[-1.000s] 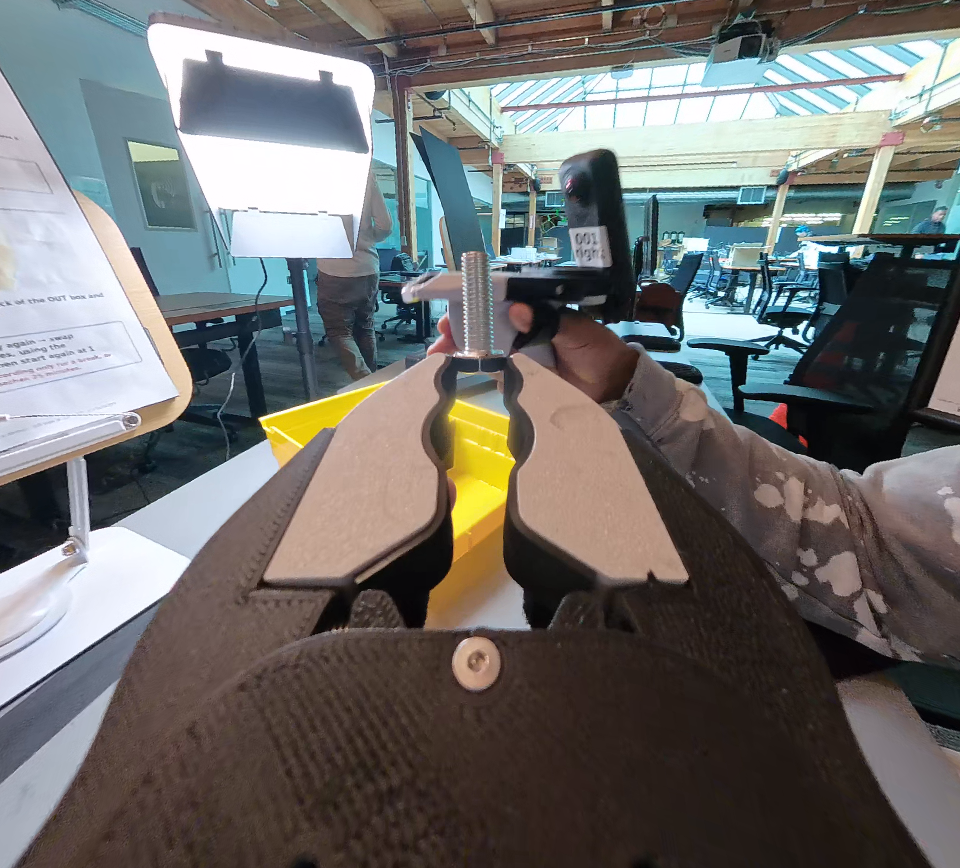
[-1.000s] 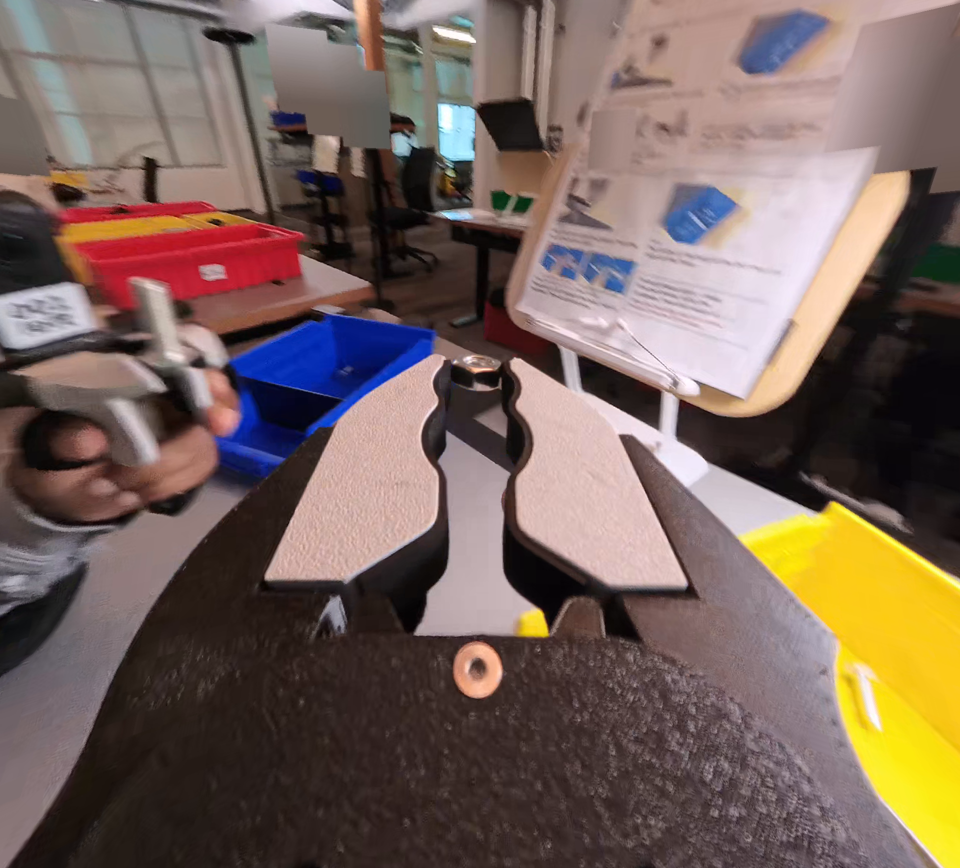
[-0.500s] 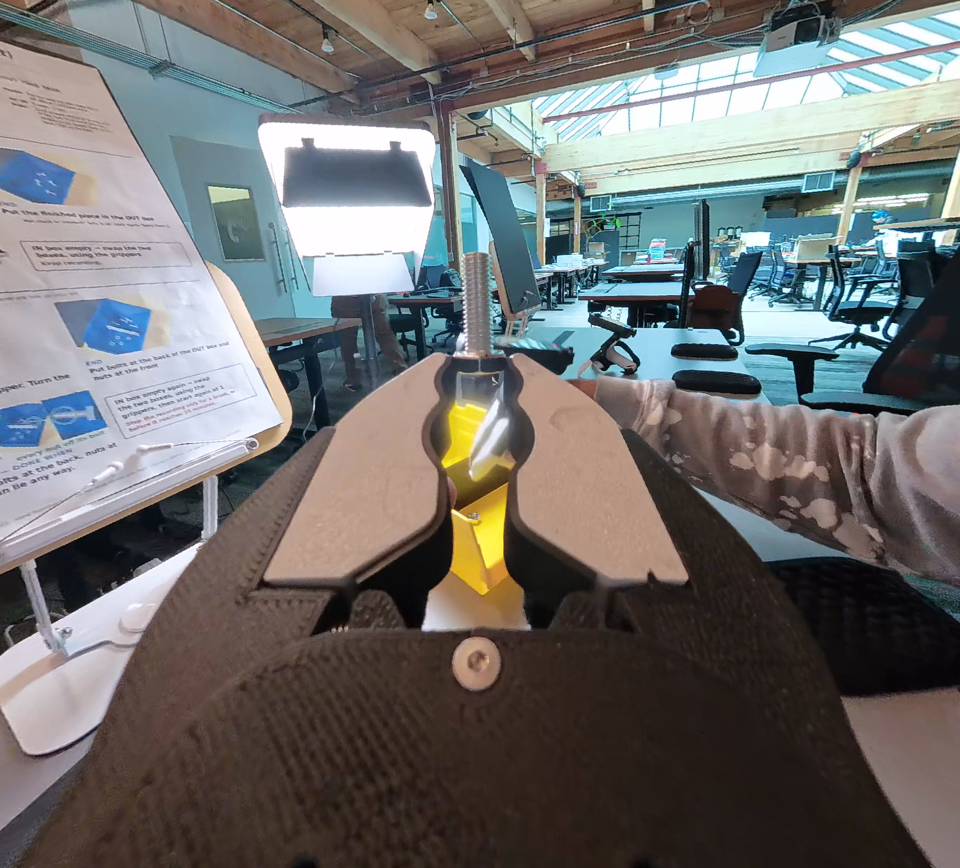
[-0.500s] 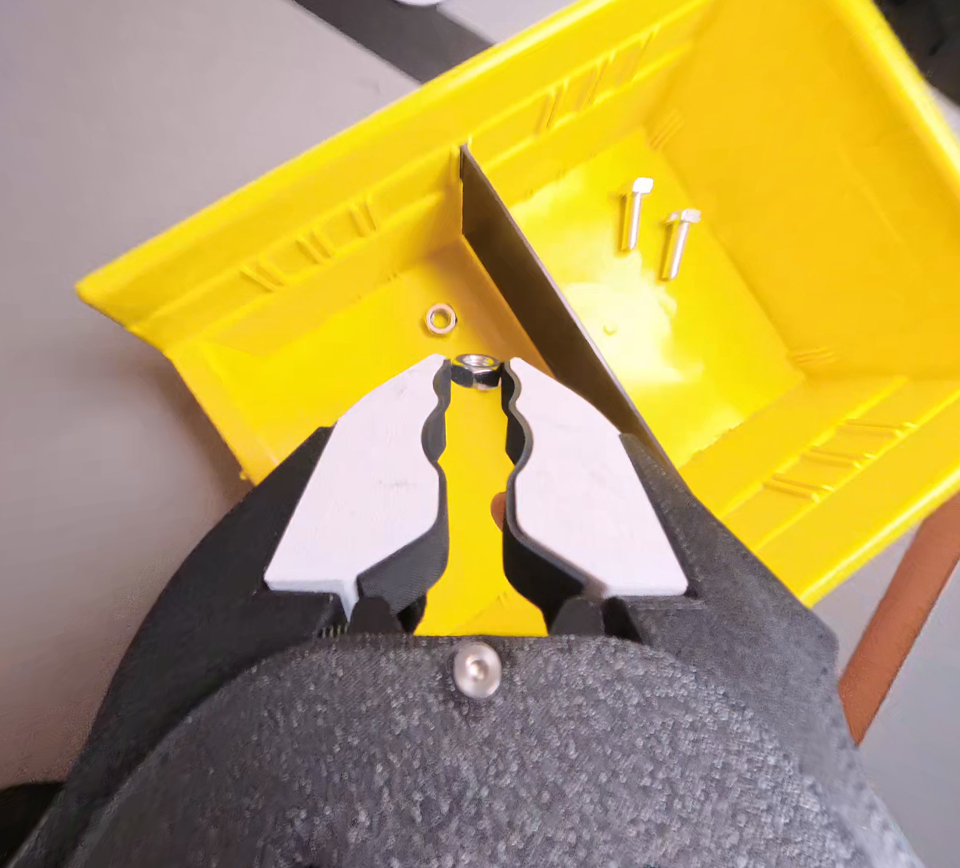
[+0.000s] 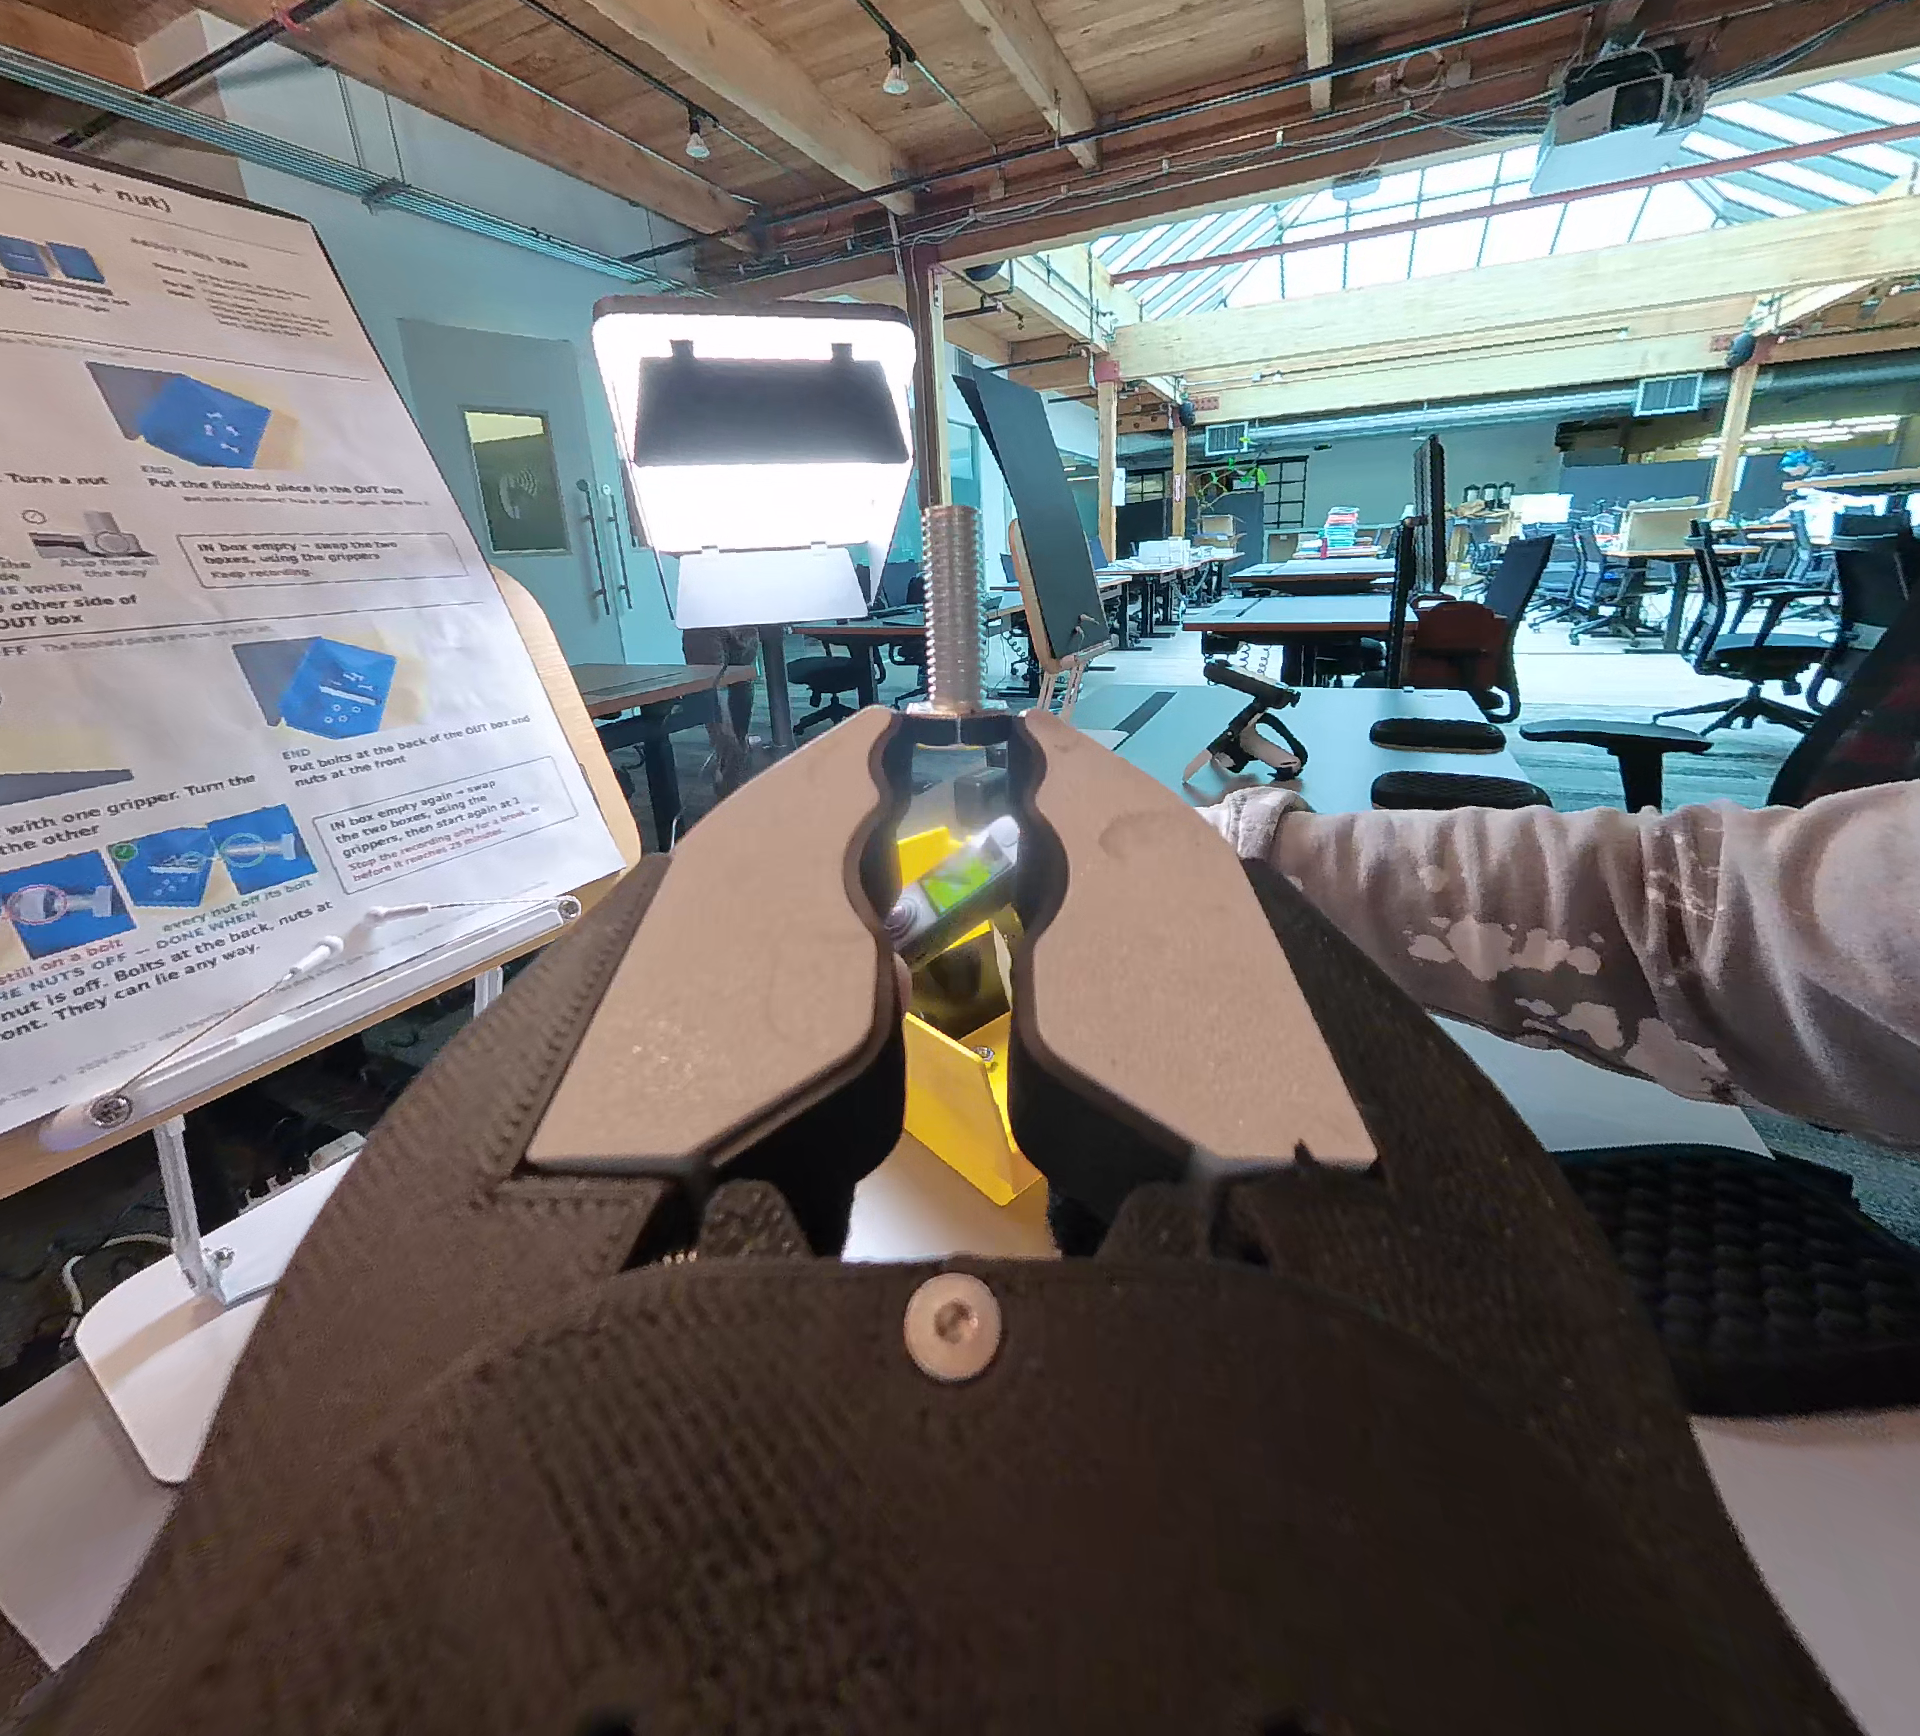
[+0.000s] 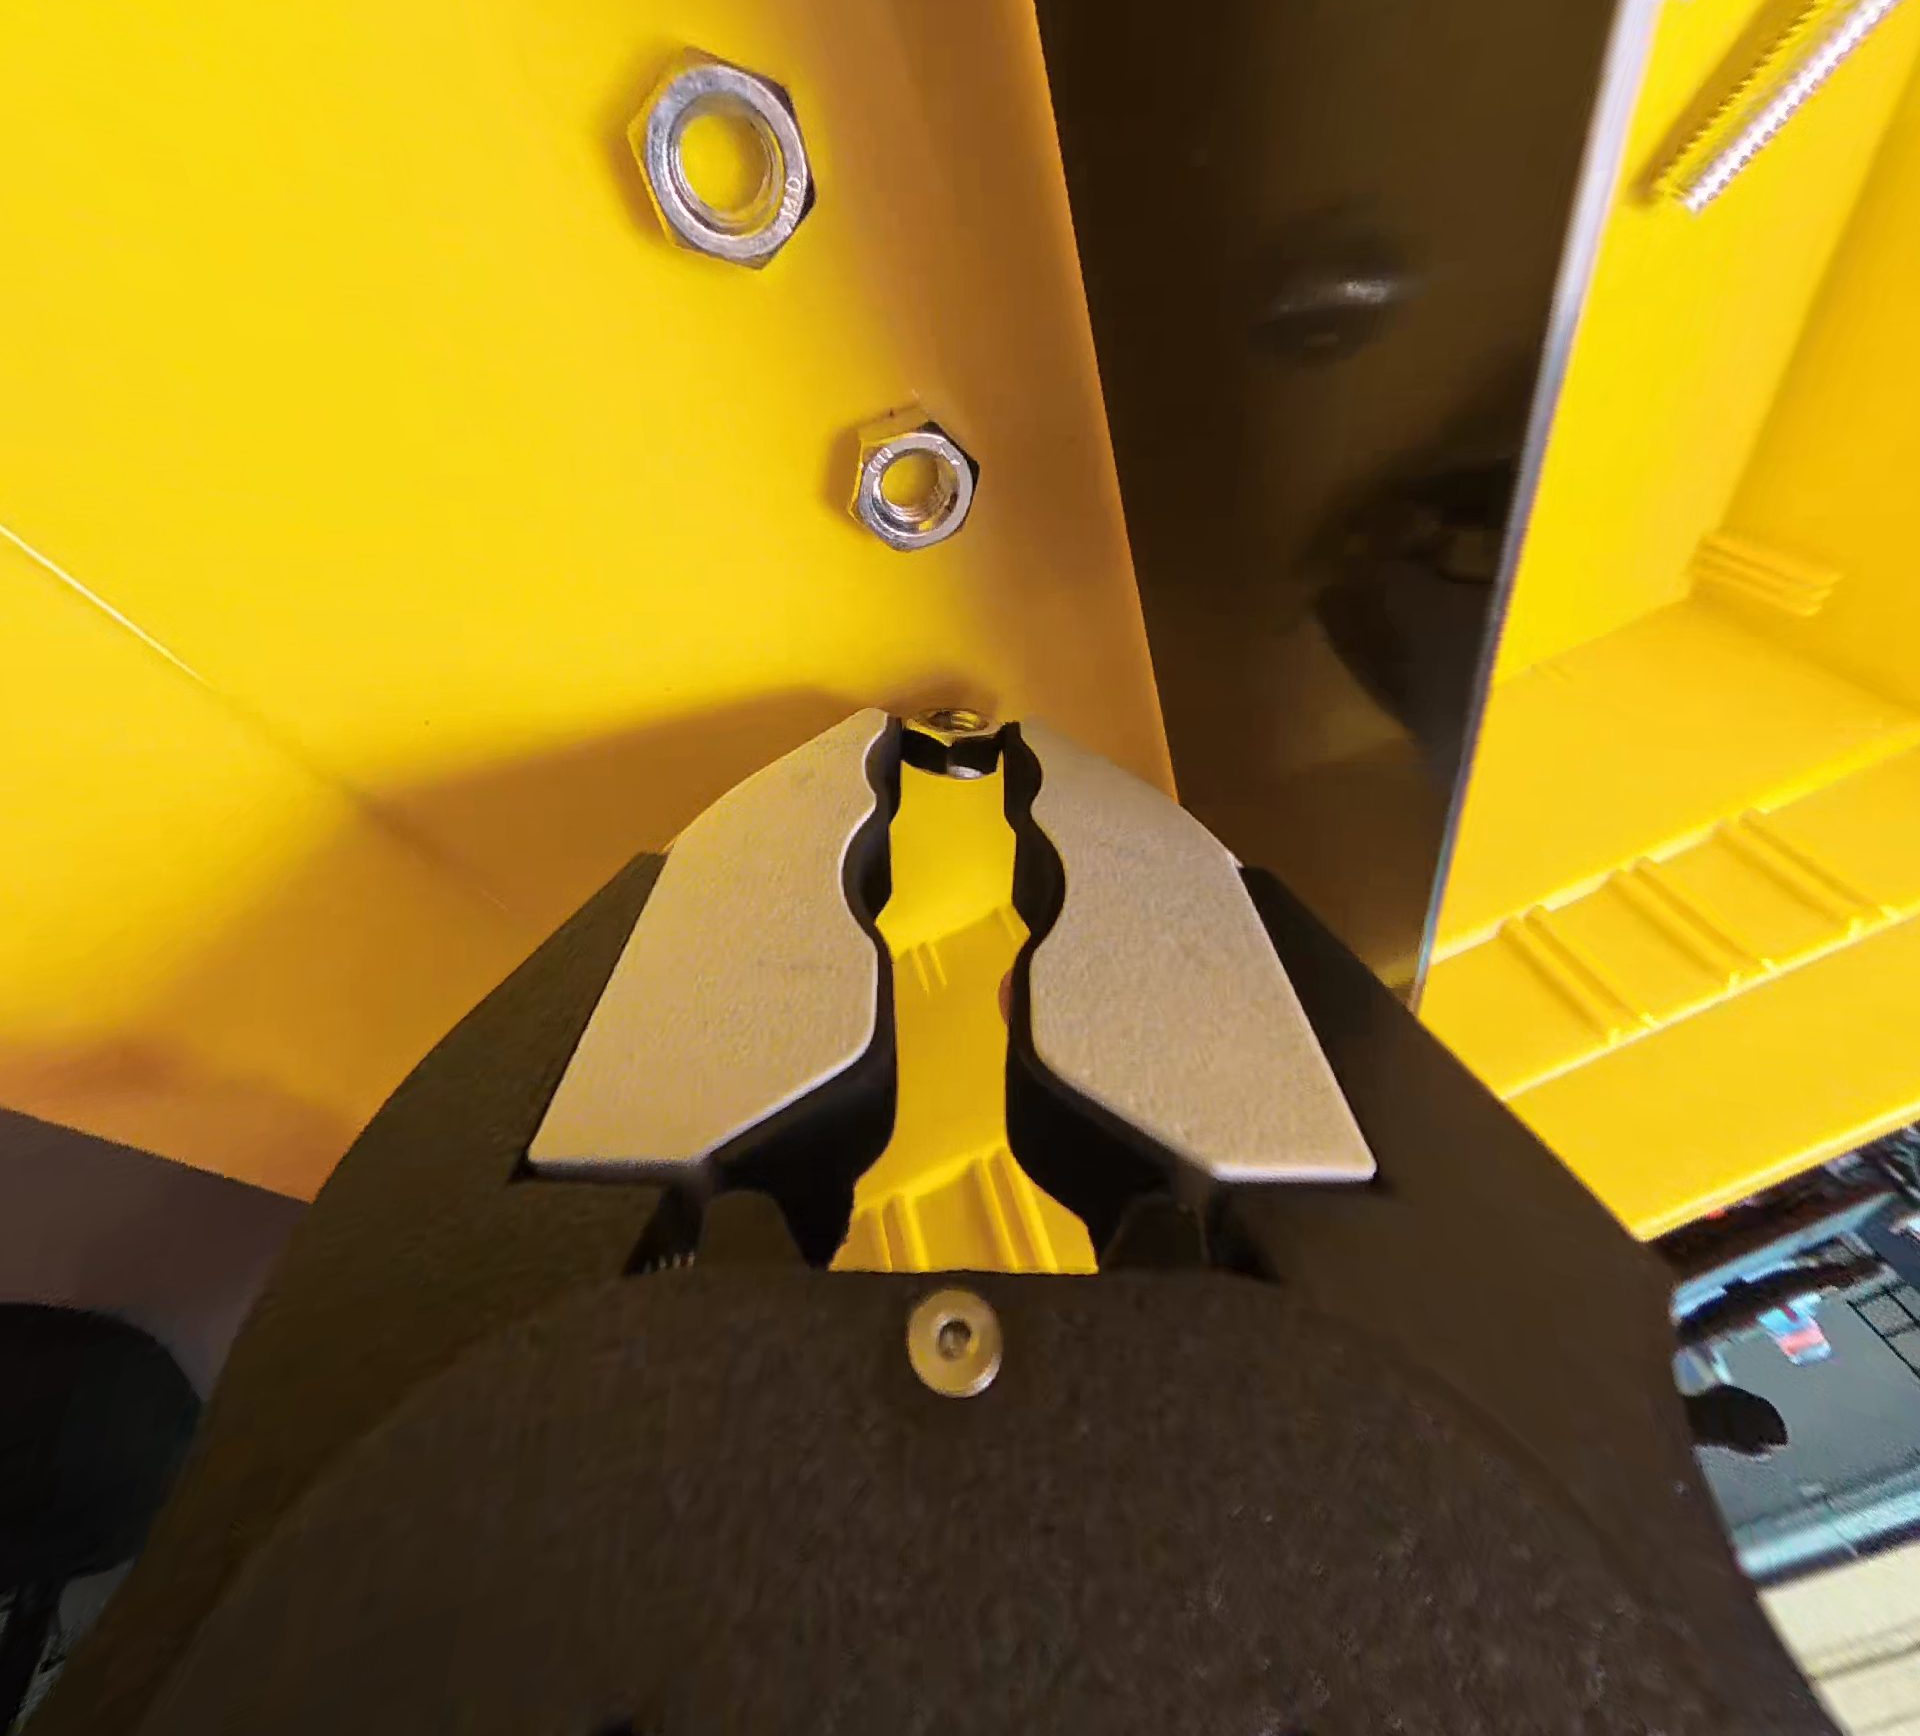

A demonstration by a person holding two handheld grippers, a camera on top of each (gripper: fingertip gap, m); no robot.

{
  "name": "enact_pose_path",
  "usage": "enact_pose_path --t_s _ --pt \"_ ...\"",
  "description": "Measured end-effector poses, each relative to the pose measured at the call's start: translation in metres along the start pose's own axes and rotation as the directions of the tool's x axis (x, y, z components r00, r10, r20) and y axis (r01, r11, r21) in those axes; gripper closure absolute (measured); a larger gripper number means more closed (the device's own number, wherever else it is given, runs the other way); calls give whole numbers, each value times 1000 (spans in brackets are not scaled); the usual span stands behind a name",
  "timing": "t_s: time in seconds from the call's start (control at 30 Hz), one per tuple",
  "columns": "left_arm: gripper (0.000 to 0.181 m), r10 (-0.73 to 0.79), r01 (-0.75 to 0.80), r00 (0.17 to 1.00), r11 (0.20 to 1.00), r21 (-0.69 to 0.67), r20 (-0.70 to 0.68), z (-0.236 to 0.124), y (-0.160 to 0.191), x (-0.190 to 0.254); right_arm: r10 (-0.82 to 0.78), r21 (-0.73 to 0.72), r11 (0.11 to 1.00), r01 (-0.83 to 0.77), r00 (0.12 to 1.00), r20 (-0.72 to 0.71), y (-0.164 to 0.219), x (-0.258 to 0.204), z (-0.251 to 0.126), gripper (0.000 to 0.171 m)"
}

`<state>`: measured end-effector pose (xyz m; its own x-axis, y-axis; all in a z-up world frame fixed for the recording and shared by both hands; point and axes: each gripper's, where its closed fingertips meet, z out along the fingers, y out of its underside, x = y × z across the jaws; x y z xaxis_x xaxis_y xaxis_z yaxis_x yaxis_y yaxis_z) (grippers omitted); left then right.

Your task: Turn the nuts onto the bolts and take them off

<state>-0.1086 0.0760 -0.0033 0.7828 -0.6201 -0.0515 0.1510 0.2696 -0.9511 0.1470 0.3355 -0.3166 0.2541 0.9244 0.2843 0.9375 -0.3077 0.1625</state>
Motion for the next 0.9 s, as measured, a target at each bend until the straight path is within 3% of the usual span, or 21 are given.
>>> enact_pose_path --t_s 0.13,0.3,0.4,0.5,0.57,0.67,0.9 --pt "163 -12 12 1000 1000 -14 -8 2 4 0 39 107 994 -36 999 -19 -5 4 -16 143" --pt "163 -40 38 999 997 -63 -37 9 20 5 106 436 895 -91 994 -10 -15 4 -79 135" --pt "163 -58 47 995 990 -132 -79 18 39 14 81 724 682 -107 994 70 -28 -20 -150 136" --pt "163 -109 64 981 963 -262 -160 29 71 33 -127 914 405 -11 990 68 -28 -74 -230 139" --pt "163 -114 33 968 941 -337 -224 35 93 50 -268 949 311 49 963 39 -22 -115 -261 139" --pt "163 -108 -37 942 908 -417 -318 40 120 79 -448 959 260 114 894 15 -17 -169 -278 138" --pt "163 -162 -123 882 827 -548 -442 32 152 113 -623 945 231 231 781 -39 -11 -226 -267 144"
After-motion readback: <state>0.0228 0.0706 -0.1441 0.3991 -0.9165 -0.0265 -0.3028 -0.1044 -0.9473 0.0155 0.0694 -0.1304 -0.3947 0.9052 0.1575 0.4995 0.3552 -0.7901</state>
